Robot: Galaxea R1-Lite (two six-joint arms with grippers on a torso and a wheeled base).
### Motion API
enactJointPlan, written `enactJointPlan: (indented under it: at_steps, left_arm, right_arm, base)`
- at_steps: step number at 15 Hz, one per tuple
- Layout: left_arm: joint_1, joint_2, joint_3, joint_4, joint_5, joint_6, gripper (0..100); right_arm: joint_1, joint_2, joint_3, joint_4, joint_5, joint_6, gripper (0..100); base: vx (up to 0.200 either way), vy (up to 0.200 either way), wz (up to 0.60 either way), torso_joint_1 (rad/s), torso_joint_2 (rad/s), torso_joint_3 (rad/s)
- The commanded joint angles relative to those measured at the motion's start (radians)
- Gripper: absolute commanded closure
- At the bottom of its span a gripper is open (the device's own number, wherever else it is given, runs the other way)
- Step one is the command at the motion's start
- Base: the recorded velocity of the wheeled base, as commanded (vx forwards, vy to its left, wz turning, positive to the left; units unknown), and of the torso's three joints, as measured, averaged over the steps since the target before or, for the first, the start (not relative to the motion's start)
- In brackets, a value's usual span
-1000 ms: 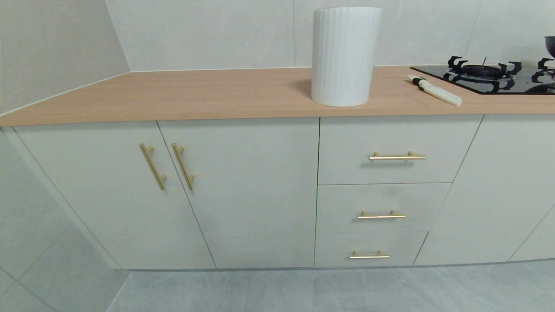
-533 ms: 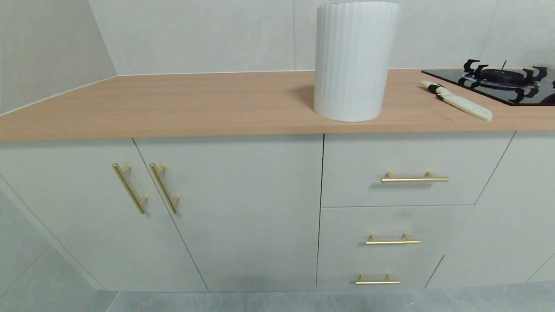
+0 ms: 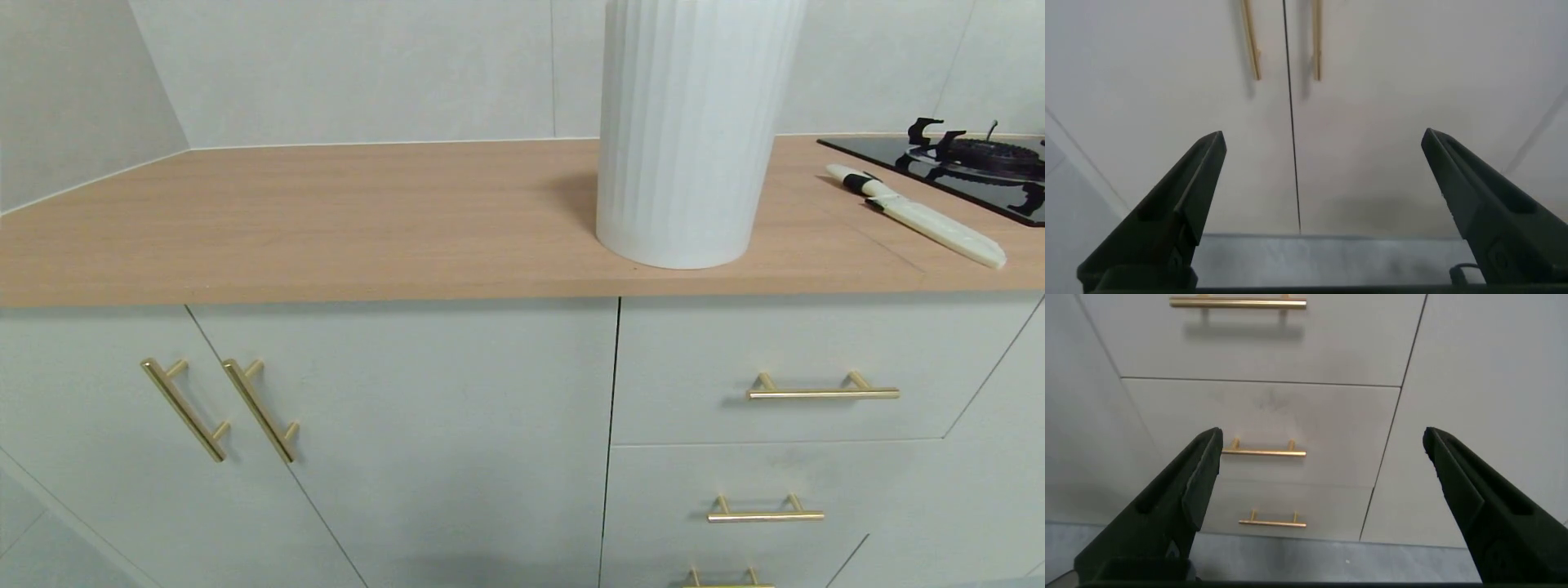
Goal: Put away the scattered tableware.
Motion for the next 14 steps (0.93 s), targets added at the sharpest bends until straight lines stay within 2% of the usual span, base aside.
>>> enactJointPlan:
  at_steps: [1, 7, 14]
  left_arm:
    - [0.0, 0.002, 0.0, 0.0, 0.0, -0.001, 0]
    - [0.0, 0.002, 0.0, 0.0, 0.0, 0.001, 0]
    - [0.0, 0.002, 0.0, 0.0, 0.0, 0.001, 0]
  right_arm:
    - [0.0, 0.002, 0.0, 0.0, 0.0, 0.0, 0]
    - [0.0, 0.002, 0.0, 0.0, 0.0, 0.0, 0]
    - [0.0, 0.002, 0.0, 0.0, 0.0, 0.0, 0]
  base:
    - [0.0, 0.0, 0.0, 0.0, 0.0, 0.0]
    - [0.0, 0.0, 0.0, 0.0, 0.0, 0.0]
    - [0.0, -0.2, 0.0, 0.004, 0.0, 0.006]
